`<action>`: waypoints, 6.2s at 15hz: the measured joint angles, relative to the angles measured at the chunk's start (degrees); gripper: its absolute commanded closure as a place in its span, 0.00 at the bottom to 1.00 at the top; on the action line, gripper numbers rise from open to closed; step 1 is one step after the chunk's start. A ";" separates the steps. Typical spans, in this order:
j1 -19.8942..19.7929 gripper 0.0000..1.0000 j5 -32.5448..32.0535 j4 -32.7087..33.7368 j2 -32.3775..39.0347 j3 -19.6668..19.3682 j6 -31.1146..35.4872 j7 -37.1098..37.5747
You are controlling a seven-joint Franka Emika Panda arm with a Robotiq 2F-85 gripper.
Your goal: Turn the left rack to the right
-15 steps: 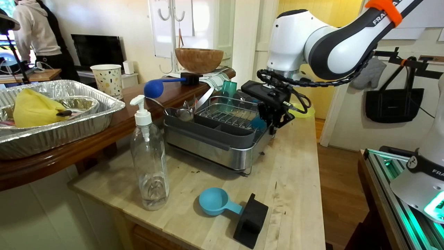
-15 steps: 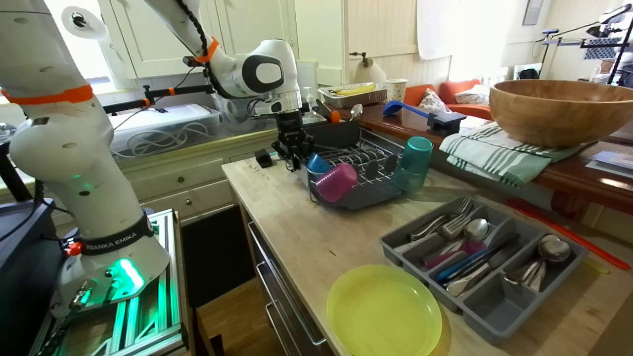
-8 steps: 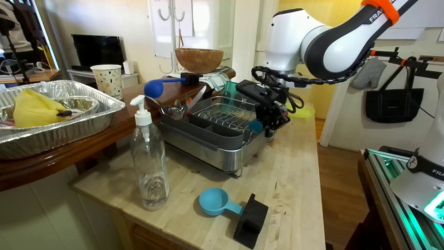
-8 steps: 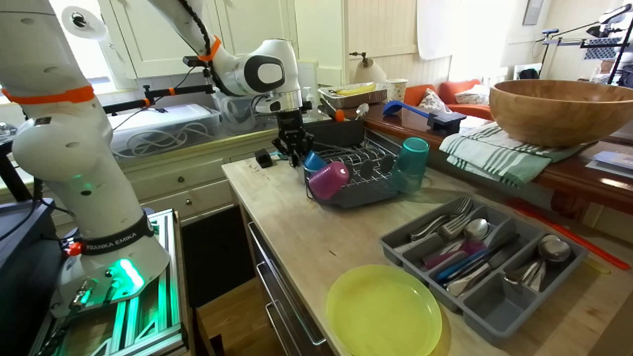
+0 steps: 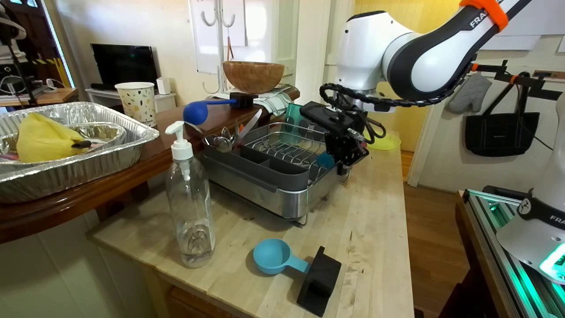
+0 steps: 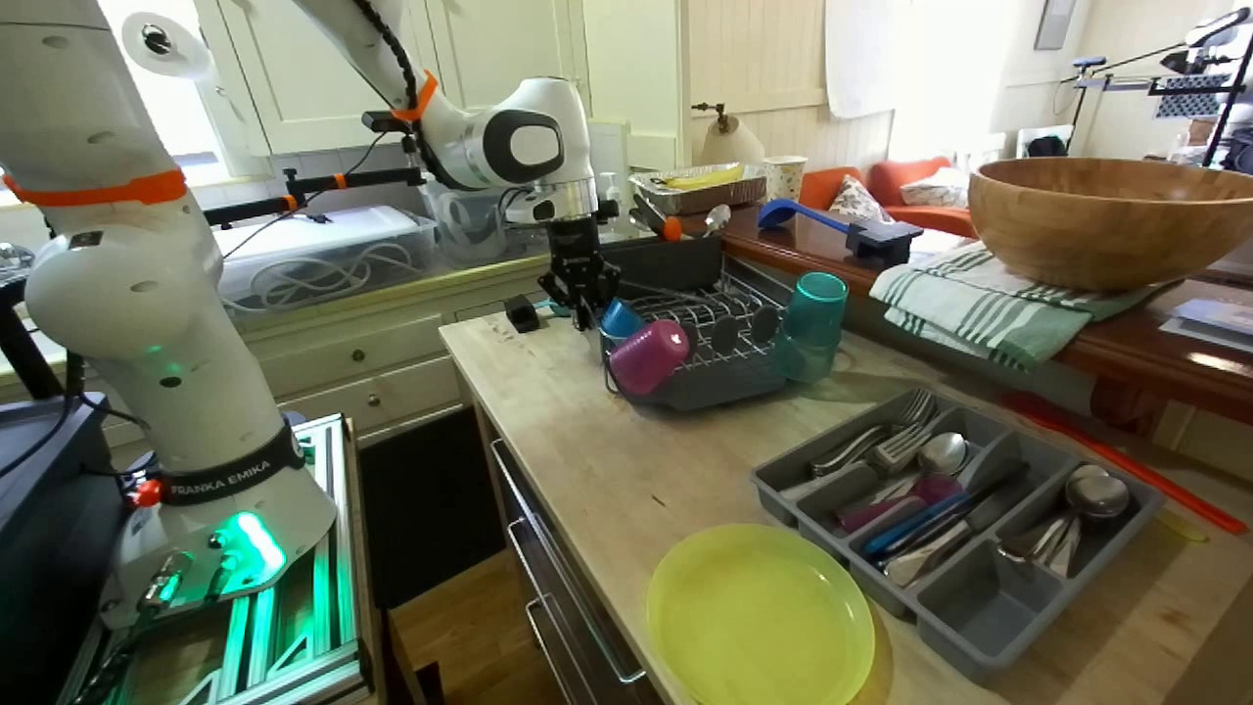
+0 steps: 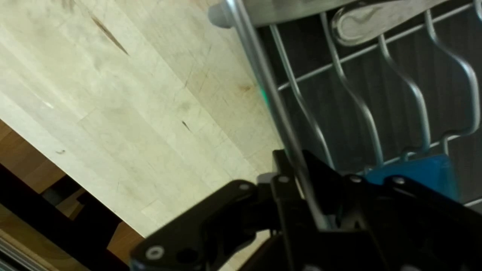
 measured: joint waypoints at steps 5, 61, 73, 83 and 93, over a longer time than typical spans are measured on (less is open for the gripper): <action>0.02 0.97 -0.22 0.00 -0.03 -0.10 -0.11 -2.41; 8.89 0.97 50.02 -13.51 -4.90 3.47 25.29 3.43; 14.79 0.97 78.99 -13.05 -4.41 4.42 31.56 -10.01; 15.93 0.97 99.83 -12.63 -5.15 4.80 32.58 -25.55; 15.59 0.96 119.72 -12.61 -6.68 5.13 33.19 -44.37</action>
